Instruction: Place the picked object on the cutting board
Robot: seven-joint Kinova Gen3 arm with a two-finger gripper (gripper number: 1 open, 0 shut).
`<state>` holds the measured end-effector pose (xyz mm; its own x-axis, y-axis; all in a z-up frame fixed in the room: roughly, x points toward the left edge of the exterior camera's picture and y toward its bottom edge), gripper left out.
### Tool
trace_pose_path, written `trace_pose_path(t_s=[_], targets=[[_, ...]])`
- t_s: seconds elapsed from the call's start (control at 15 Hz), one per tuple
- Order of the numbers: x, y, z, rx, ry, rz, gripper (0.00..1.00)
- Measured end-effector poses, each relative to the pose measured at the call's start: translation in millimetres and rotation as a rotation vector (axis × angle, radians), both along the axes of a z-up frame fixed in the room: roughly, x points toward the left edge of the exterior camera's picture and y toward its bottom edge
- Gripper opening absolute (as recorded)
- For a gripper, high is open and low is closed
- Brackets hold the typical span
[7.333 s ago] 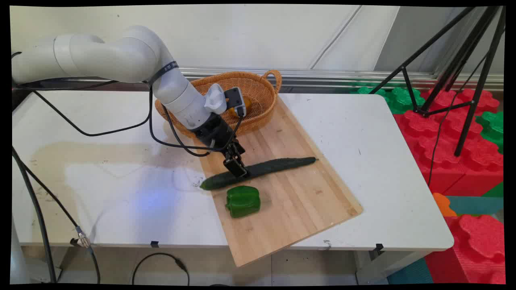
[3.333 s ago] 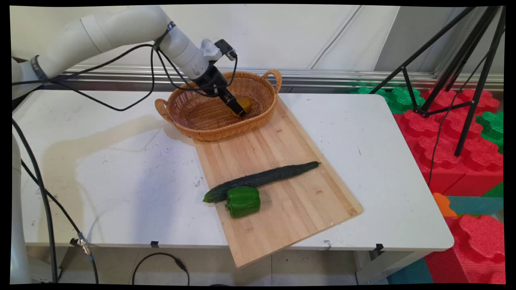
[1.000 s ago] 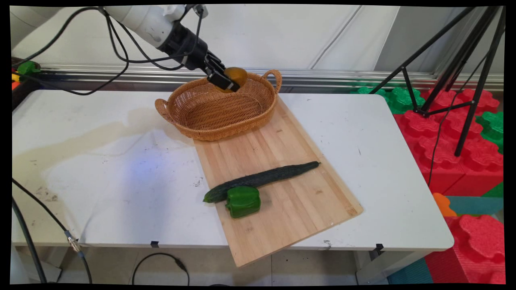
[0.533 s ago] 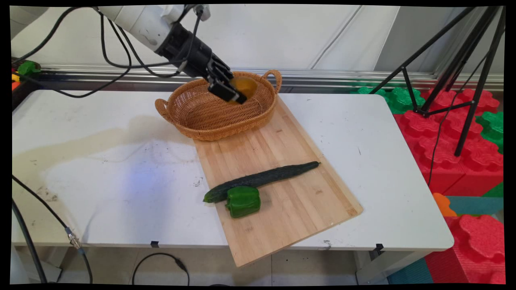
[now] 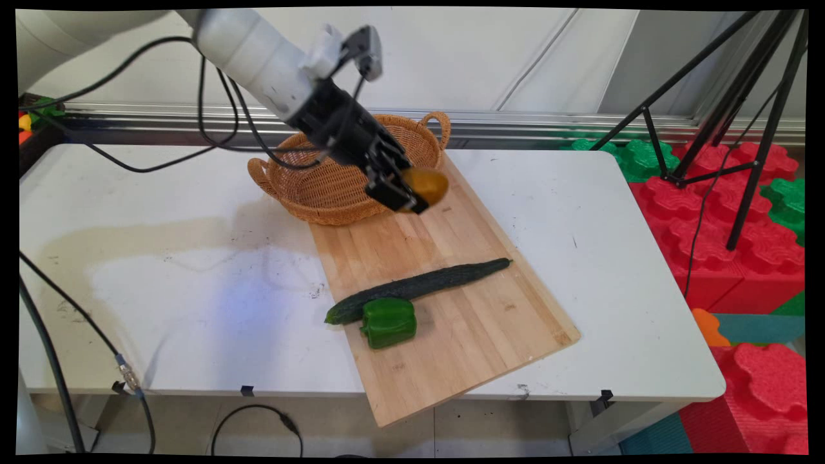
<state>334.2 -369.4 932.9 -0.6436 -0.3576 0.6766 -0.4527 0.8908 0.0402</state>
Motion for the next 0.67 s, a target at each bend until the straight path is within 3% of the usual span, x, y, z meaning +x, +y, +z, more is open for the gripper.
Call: trace_pose_path(t_s=[0.67], targets=[[-78, 4, -53, 0.051, -0.068, -0.086, 0.00]])
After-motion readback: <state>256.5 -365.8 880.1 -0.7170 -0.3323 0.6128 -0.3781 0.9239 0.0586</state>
